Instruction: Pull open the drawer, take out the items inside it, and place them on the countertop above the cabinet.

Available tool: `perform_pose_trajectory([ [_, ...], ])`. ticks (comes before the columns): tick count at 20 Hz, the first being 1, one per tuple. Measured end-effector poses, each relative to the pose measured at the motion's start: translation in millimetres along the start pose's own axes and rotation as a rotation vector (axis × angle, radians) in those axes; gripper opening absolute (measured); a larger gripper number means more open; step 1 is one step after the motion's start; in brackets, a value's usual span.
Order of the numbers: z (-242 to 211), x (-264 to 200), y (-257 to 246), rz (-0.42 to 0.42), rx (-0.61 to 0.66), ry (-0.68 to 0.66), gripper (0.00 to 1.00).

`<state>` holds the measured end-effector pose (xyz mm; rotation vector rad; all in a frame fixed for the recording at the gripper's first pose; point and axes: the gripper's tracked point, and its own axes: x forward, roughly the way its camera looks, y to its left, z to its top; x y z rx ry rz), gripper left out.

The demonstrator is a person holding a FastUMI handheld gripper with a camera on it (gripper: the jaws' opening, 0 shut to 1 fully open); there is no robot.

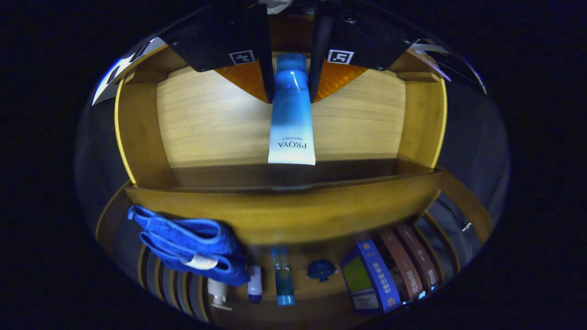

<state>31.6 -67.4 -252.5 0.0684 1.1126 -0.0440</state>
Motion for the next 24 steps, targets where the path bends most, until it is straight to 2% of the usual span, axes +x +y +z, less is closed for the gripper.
perform_pose_trajectory([
  [3, 41, -24, 8, 0.037, -0.002, -0.087, 0.42],
  [6, 89, -30, 12, 0.038, -0.018, -0.152, 0.42],
  [8, 128, -20, 11, 0.027, -0.011, -0.204, 0.42],
  [11, 158, 4, 11, 0.015, -0.014, -0.179, 0.42],
  [17, 179, 63, 7, -0.029, -0.026, -0.108, 0.42],
  [21, 183, 73, 5, -0.028, 0.003, -0.112, 0.42],
  [24, 185, 77, 4, -0.024, 0.02, -0.116, 0.49],
])
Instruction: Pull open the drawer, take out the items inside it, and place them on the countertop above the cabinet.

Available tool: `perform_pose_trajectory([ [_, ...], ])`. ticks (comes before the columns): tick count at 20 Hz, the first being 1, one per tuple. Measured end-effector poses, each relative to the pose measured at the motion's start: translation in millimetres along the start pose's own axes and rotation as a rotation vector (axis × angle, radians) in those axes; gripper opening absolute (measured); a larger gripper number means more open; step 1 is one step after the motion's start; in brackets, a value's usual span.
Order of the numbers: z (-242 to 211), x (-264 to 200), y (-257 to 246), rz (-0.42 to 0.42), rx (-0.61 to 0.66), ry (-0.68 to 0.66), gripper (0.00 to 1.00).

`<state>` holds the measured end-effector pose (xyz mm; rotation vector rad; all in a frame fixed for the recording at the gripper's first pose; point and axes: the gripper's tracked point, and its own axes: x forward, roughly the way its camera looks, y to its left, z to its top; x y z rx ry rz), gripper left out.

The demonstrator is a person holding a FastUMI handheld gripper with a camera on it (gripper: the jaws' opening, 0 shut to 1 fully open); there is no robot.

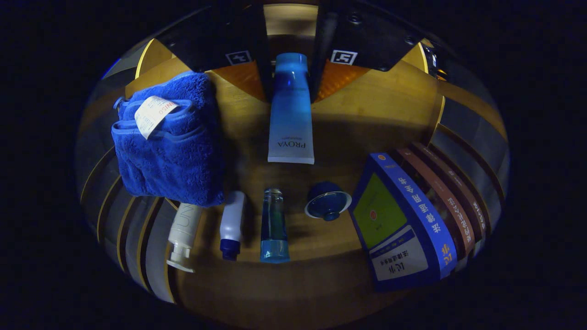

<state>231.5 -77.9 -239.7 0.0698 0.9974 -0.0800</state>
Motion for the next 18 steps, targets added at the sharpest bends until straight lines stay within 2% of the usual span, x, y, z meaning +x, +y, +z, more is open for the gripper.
perform_pose_trajectory([
  [2, 2, -1, 0, 0.004, 0.005, -0.009, 0.56],
  [3, 2, -1, 1, 0.006, 0.003, -0.007, 0.64],
  [4, 1, -2, 2, 0.01, -0.001, -0.007, 0.64],
  [9, 6, -23, 4, 0.023, 0.0, -0.062, 0.99],
  [14, -2, -63, 4, 0.03, -0.021, -0.13, 1.0],
  [18, -11, -115, 7, 0.051, -0.012, -0.261, 1.0],
])
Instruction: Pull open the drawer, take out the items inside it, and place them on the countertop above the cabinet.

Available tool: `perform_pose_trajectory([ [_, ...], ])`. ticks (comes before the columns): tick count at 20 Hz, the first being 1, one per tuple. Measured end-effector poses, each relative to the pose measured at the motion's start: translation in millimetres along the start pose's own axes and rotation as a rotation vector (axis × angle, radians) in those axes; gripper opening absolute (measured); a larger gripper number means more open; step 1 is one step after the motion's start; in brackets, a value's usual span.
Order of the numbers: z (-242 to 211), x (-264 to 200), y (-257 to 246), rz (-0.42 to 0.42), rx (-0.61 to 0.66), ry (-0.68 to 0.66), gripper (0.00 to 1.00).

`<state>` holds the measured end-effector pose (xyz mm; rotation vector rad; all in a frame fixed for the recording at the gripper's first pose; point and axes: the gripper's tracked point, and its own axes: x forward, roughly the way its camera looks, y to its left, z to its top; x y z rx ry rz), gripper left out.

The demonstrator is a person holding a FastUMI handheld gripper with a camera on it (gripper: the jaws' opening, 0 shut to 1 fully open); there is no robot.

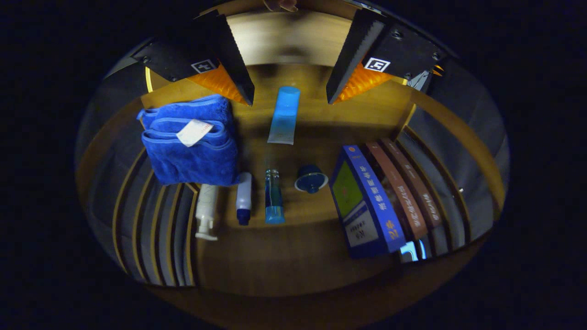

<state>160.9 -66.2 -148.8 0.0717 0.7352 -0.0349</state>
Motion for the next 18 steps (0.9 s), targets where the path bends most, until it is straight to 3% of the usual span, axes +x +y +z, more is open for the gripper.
perform_pose_trajectory([
  [5, -5, -85, 13, 0.048, -0.016, -0.23, 1.0],
  [10, -56, -144, 5, 0.035, -0.015, -0.395, 1.0],
  [18, -170, -152, -12, -0.006, 0.004, -0.405, 1.0],
])
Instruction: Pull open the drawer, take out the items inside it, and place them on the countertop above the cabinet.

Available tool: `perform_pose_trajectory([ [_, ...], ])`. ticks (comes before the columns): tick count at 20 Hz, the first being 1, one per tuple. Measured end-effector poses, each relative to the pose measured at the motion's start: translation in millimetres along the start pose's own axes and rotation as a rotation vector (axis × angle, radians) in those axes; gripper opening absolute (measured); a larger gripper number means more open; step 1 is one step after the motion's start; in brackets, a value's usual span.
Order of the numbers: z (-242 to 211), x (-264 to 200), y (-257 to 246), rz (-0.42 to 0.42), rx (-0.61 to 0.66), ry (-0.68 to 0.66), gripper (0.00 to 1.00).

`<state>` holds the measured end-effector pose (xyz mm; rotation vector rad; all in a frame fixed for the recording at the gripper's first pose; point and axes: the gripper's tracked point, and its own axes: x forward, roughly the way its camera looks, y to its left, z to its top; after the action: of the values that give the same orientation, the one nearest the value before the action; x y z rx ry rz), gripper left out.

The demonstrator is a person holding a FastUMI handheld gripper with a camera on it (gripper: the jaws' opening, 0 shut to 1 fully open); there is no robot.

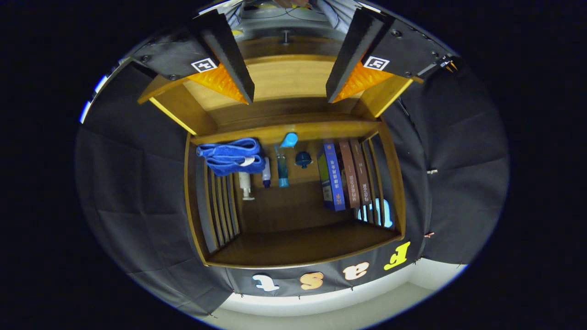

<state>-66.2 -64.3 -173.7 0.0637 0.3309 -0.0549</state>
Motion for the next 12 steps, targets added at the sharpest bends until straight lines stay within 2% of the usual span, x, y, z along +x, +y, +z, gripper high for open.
perform_pose_trajectory([
  [4, -34, -5, -7, -0.021, 0.003, 0.048, 1.0],
  [12, -68, 3, -8, -0.03, -0.003, 0.118, 1.0],
])
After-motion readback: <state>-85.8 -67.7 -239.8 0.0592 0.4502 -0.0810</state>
